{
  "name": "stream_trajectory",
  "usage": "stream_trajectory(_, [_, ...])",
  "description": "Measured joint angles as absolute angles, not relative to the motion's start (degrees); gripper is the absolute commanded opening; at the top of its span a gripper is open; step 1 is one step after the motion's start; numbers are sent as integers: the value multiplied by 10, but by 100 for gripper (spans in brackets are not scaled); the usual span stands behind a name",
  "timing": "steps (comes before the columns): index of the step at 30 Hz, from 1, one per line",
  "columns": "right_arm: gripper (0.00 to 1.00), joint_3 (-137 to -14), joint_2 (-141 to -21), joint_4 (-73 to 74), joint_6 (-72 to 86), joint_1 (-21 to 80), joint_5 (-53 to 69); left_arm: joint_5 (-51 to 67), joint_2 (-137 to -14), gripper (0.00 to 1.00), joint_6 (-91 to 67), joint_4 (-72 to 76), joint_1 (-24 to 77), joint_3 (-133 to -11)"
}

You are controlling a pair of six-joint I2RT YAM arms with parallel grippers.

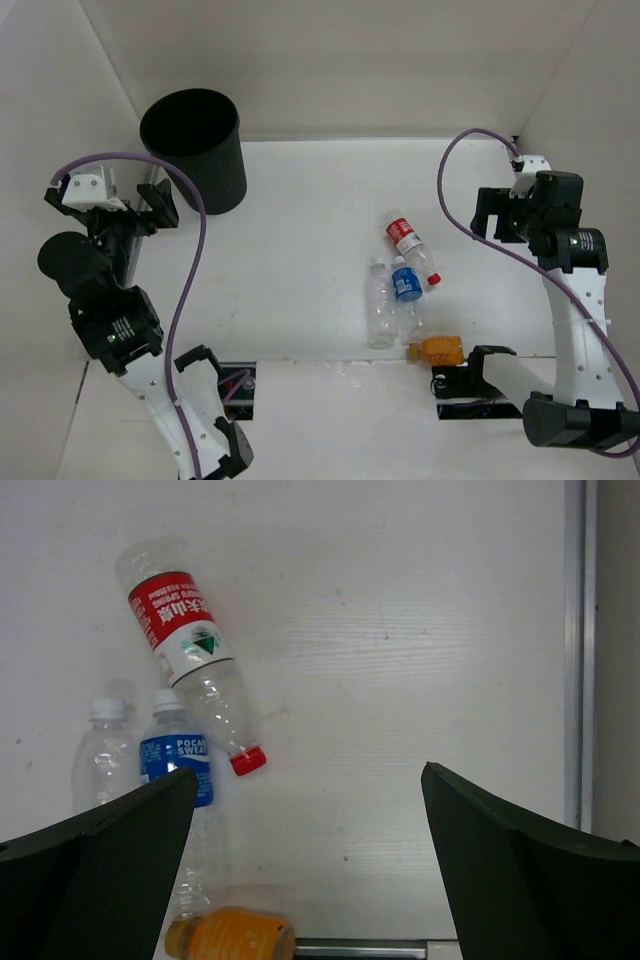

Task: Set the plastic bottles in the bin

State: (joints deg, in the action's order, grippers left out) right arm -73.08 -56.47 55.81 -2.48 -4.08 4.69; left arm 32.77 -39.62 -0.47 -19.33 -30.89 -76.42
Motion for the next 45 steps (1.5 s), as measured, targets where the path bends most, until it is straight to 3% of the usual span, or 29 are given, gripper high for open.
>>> stream_trajectory(9, [100,-714,-505,526,-13,-45,46,327,-326,100,-2,-267,-365,-641])
stream_trajectory(22, [100,-671,-447,518,-12,-68,65,343,-293,100,-21,-268,-385,-634])
stream_trajectory(45, [100,-670,-446,495,-11,-68,89,373,-264,100,-44,-278,-399,-617])
